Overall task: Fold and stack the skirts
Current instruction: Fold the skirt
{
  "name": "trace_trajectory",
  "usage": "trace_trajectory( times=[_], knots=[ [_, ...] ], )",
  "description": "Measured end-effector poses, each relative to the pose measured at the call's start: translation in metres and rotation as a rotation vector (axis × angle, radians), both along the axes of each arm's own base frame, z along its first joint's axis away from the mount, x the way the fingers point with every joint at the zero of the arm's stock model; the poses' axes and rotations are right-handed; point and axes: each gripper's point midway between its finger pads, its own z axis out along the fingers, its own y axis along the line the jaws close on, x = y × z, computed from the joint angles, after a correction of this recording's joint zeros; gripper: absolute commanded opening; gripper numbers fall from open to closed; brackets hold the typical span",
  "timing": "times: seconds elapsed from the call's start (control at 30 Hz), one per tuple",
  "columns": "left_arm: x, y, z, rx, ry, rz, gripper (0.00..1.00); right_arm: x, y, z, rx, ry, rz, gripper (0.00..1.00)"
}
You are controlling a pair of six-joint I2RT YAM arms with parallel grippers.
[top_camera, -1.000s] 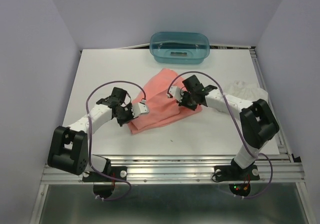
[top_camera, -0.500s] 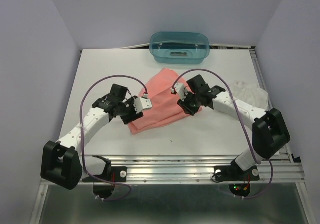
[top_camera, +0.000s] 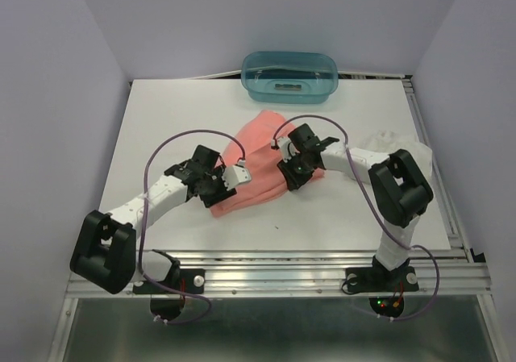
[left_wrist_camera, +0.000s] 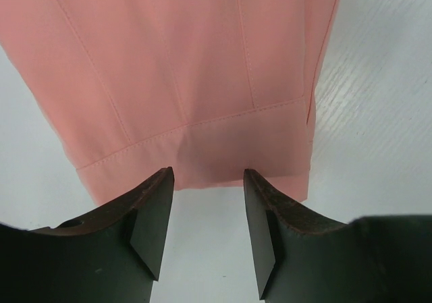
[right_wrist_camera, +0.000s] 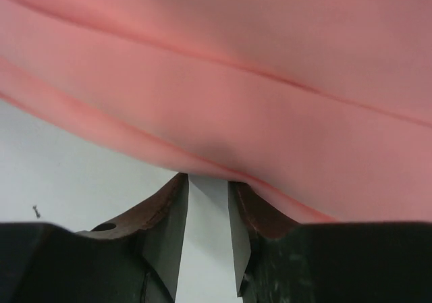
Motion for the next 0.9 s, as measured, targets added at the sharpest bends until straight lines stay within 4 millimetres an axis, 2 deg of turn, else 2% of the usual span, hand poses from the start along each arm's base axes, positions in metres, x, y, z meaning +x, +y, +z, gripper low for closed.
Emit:
trace_trajectory(
  times=[0.13,0.2,0.3,0.37,0.4,0.43,0.53,0.63,0.67,0.77,0.8,0.83,0.9],
  knots=[
    [-0.002,-0.001,-0.002,0.023,-0.007,-0.005,0.56,0.035,0.000,0.000,0.003,-0.027,-0.087,0.36],
    [-0.005,-0.010,-0.002,0.026,-0.016,-0.040,0.53,0.056,-0.008,0.002,0.011,-0.048,-0.151,0.36],
    [-0.012,-0.024,-0.011,0.038,0.005,-0.085,0.49,0.086,-0.034,0.006,0.021,-0.070,-0.275,0.37],
    [-0.021,-0.034,-0.025,0.059,0.057,-0.114,0.48,0.106,-0.059,0.012,0.028,-0.087,-0.370,0.40],
    [-0.025,-0.039,-0.031,0.068,0.079,-0.129,0.48,0.110,-0.064,0.014,0.030,-0.092,-0.390,0.41],
    [-0.029,-0.043,-0.035,0.073,0.099,-0.139,0.47,0.123,-0.080,0.019,0.036,-0.110,-0.446,0.41],
    [-0.035,-0.063,-0.039,0.064,0.139,-0.161,0.43,0.136,-0.096,0.028,0.051,-0.126,-0.516,0.42],
    [-0.030,-0.083,-0.023,0.008,0.120,-0.152,0.44,0.128,-0.091,0.037,0.111,-0.098,-0.558,0.48],
    [-0.026,-0.088,-0.013,-0.020,0.100,-0.134,0.47,0.118,-0.083,0.045,0.174,-0.078,-0.579,0.53],
    [-0.016,-0.097,0.023,-0.110,0.014,-0.095,0.50,0.072,-0.072,0.072,0.327,-0.029,-0.619,0.53],
    [-0.013,-0.099,0.038,-0.144,-0.017,-0.081,0.52,0.055,-0.066,0.088,0.407,-0.005,-0.651,0.54],
    [-0.010,-0.101,0.050,-0.170,-0.044,-0.072,0.58,0.046,-0.061,0.096,0.462,0.016,-0.669,0.54],
    [-0.004,-0.106,0.070,-0.210,-0.086,-0.052,0.62,0.039,-0.050,0.103,0.565,0.065,-0.715,0.53]
  ],
)
